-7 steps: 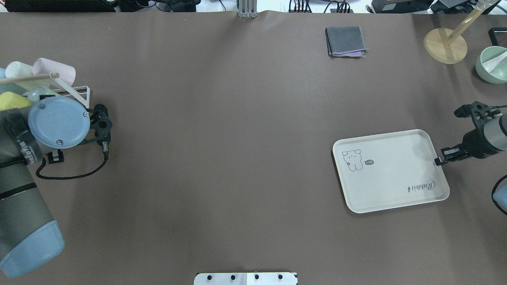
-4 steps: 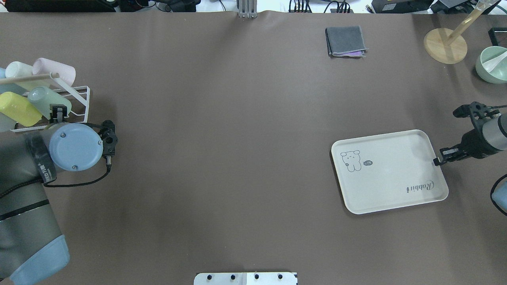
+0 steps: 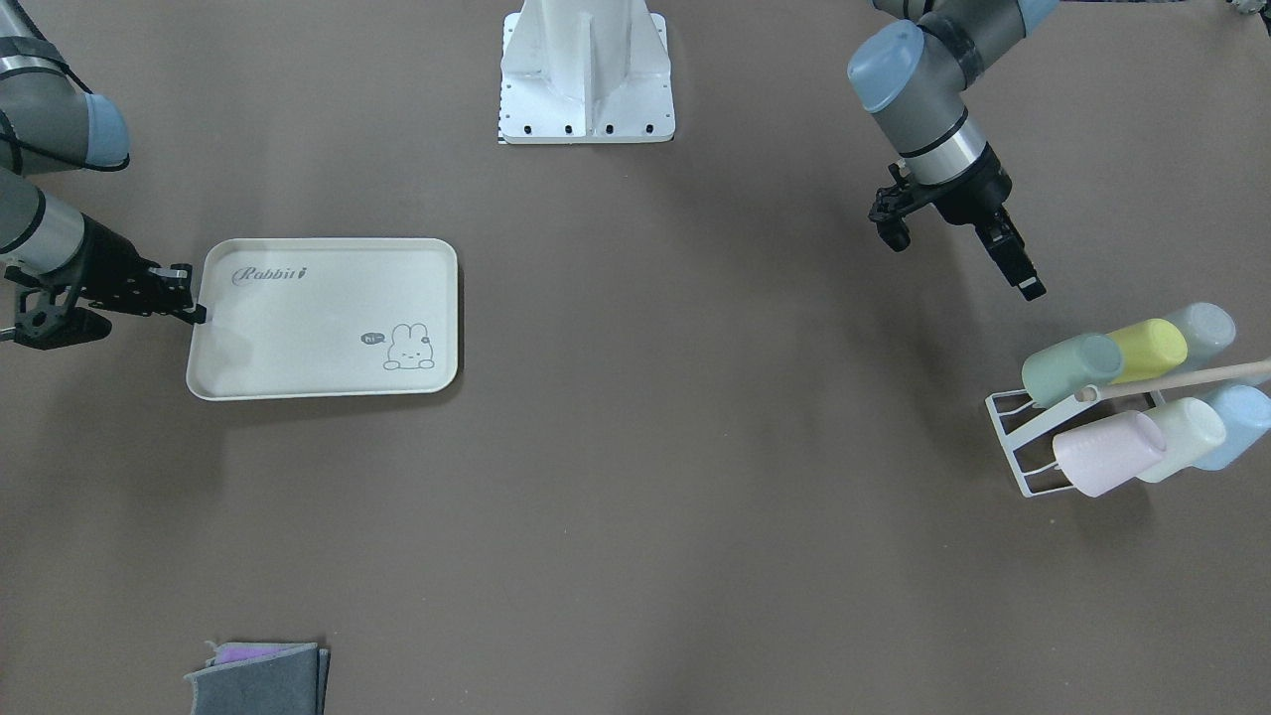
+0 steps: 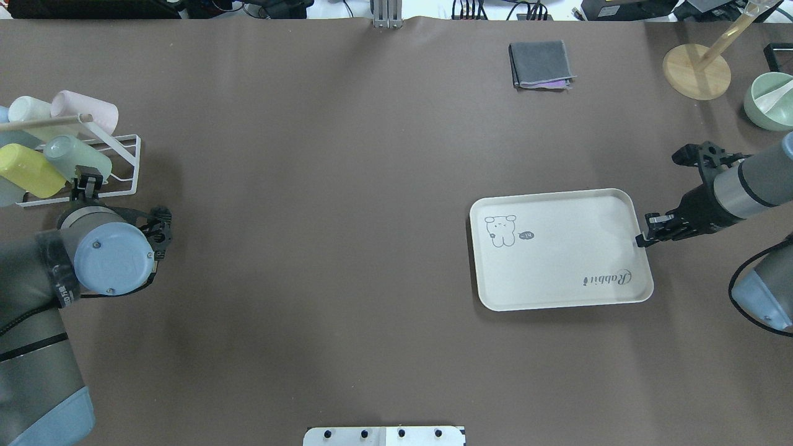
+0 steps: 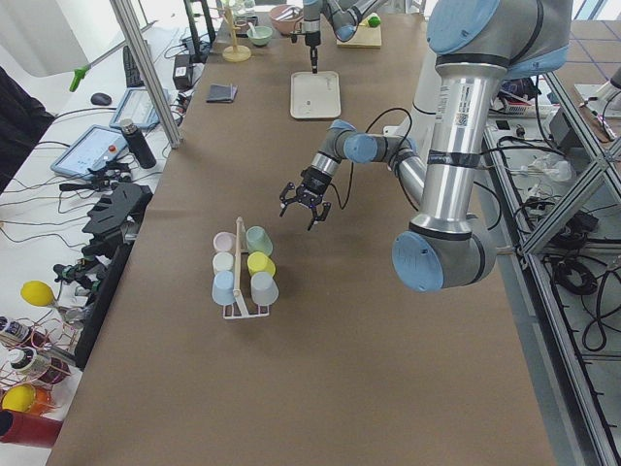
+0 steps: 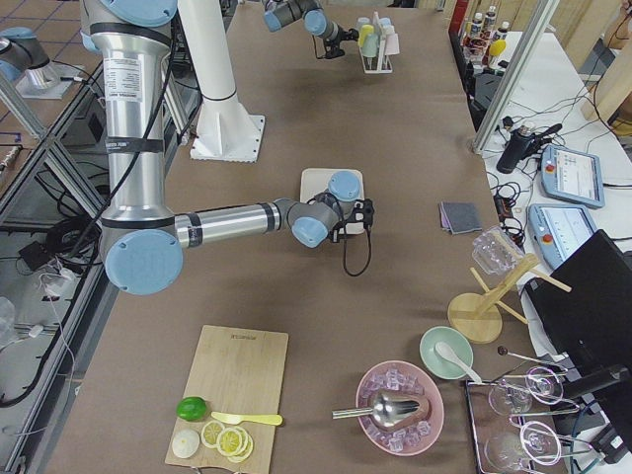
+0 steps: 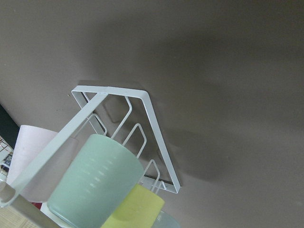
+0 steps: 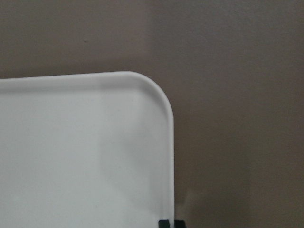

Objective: Pick up and place green cup on tray

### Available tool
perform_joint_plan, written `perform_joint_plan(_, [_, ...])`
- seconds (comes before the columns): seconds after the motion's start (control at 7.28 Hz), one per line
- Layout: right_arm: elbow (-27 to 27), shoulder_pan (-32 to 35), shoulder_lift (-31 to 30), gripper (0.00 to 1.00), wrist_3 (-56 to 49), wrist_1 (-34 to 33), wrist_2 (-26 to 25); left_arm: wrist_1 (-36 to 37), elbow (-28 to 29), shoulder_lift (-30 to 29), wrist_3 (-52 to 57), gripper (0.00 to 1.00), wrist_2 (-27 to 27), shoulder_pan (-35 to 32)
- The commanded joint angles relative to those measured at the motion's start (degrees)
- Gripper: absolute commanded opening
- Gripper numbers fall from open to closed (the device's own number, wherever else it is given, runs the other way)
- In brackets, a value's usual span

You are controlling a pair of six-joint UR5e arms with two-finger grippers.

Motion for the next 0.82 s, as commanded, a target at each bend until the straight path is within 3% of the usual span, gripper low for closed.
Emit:
perform_joint_plan(0.0, [0.49, -4.37, 15.89, 0.0, 10.47, -14.03, -1.74, -0.31, 0.51, 0.91, 5.68, 0.98, 2.6, 1.52])
perform_joint_plan(0.14, [0.4, -5.78, 22.59, 0.0, 10.6, -20.73, -5.06, -1.62, 1.82, 0.91, 8.68, 0.98, 6.69, 3.35])
perform_joint_plan(0.41, [-0.04, -8.42, 26.87, 0.0, 10.77, -21.68, -9.2, -3.9, 3.49, 0.99, 15.61, 0.98, 9.46, 3.8])
perform_joint_plan(0.69, [-0.13, -13.41, 29.33, 0.0, 11.74, -21.24, -15.07, -5.32, 4.38, 2.48, 16.27, 0.97, 17.51, 3.89])
